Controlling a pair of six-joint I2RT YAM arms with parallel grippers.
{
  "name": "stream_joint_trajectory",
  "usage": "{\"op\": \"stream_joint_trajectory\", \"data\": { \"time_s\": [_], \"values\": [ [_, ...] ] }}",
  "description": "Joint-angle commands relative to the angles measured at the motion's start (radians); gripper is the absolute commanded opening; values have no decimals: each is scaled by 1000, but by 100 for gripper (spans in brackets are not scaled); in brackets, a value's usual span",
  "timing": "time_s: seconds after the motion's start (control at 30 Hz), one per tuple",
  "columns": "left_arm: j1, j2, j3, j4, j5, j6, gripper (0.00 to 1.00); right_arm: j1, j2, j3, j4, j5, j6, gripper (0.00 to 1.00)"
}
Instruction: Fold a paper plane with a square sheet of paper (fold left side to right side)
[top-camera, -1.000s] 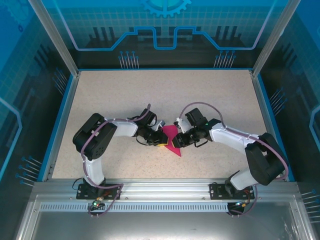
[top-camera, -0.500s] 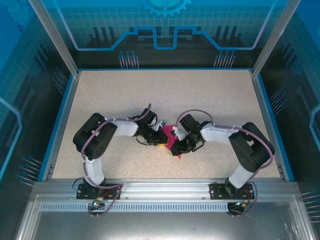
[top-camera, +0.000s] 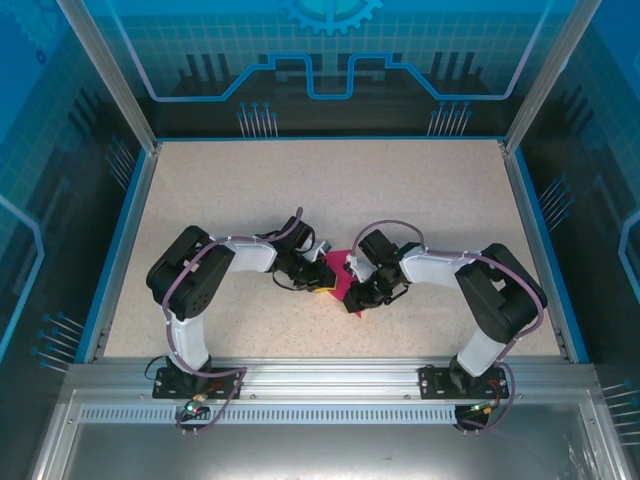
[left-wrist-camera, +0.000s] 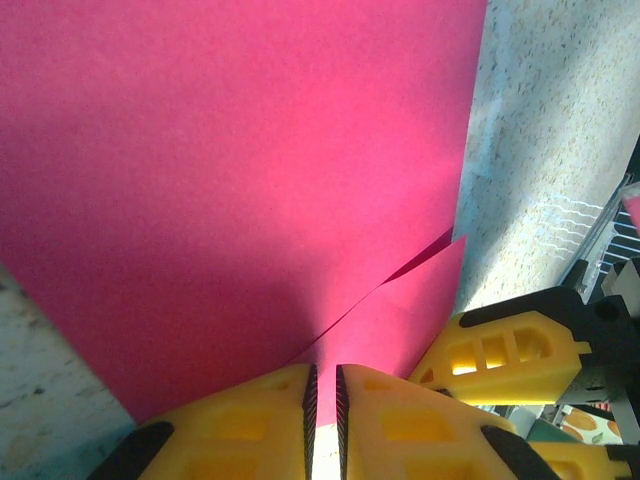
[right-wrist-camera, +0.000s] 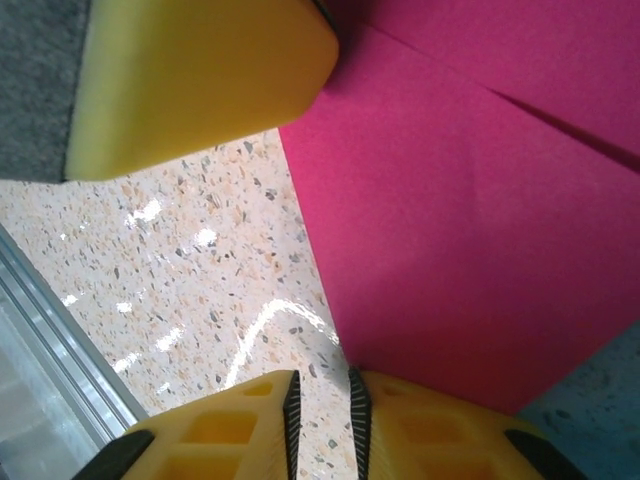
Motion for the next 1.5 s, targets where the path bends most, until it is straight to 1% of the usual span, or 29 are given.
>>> {"op": "stream_joint_trajectory", "data": {
  "time_s": [0.0,0.17,0.5,0.6,0.67,0.8,0.87,0.93,1.03,1.17,1.3,1.37,1.47],
  "values": [
    [3,71,-14,-89,-141,36,17,13,11,-21,-66,35,16,21],
    [4,73,-8,-96,-148,40,16,11,-15,-72,-75,38,39,13],
    [5,74,-4,-104,-155,44,17,9,-92,-160,-107,43,54,8],
    [5,69,-4,-102,-153,45,16,10,-126,-141,-155,42,34,7],
    [6,65,-4,-101,-149,42,17,3,-176,-116,-175,35,32,6],
    [5,55,-2,-100,-146,36,17,-16,-250,-71,-134,-30,49,5],
    [4,49,-2,-99,-145,37,17,-18,-235,-50,-87,-52,64,5],
    [4,46,-2,-97,-144,36,17,-18,-184,-27,-59,-55,70,3],
    [3,46,-1,-95,-139,34,17,-18,-93,4,-40,-28,68,0],
    [1,40,2,-95,-137,33,17,-19,-3,15,-44,15,71,0],
    [1,23,7,-92,-132,30,19,-22,23,-8,-44,53,80,0],
    [-2,-1,3,-86,-133,29,22,-29,33,-22,-49,78,86,0],
    [-11,-55,-14,-80,-140,36,24,-54,38,-50,-37,82,93,0]
  ]
}}
